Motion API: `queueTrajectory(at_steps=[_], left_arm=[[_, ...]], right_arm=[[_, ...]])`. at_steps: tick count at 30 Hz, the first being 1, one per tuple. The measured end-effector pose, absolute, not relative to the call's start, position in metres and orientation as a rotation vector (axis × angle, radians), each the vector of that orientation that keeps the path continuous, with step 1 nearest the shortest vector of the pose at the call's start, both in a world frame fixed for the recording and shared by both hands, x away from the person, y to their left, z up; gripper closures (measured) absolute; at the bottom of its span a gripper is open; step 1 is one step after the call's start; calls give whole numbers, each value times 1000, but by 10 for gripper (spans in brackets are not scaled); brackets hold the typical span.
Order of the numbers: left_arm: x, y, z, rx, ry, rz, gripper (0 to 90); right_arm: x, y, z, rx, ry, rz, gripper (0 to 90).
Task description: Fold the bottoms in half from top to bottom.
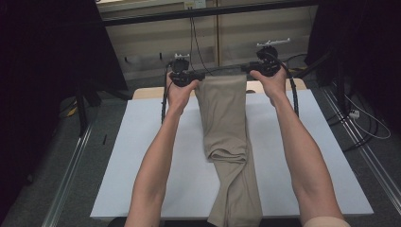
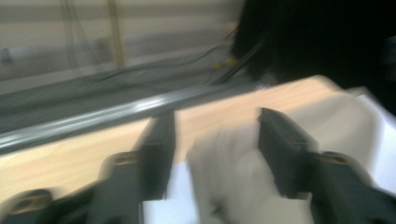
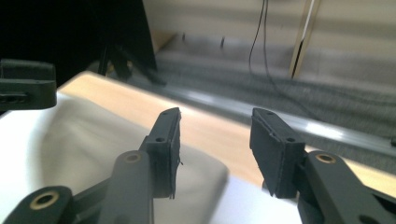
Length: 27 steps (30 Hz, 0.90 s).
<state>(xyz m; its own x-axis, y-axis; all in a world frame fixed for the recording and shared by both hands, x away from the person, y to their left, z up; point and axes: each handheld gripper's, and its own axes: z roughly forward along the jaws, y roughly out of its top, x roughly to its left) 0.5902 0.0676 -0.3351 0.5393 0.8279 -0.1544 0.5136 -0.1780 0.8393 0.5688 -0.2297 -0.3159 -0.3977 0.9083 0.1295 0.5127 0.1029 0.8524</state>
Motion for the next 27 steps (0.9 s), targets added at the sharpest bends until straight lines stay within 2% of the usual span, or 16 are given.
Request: queueTrajectory(at_steps=[1,7,10,12,14,18,22,27], left_arm=[[590,70,-340,1848,1106,384,493],[564,90,-356,1882,1084,395,250],[539,99,-361,1898,1039,403,232],[520,104,-366,1892,1019,402,205],[502,108,-371,1907,1002,408,189],[455,113,-385,1941,935,363,108],[412,122,-400,1969,903,289,96],[374,136,-400,2002,816,313,83]], right_arm=[[568,-229,-319,1384,1965,1214,455],[537,-225,-340,1317,2060,1284,459],[508,-222,-351,1268,2110,1317,472],[481,-218,-361,1213,2192,1320,528],[458,-214,-370,1178,2245,1346,541],[400,-193,-393,1065,2437,1331,608],[352,-171,-409,983,2554,1378,667],[303,-139,-419,829,2723,1313,689]])
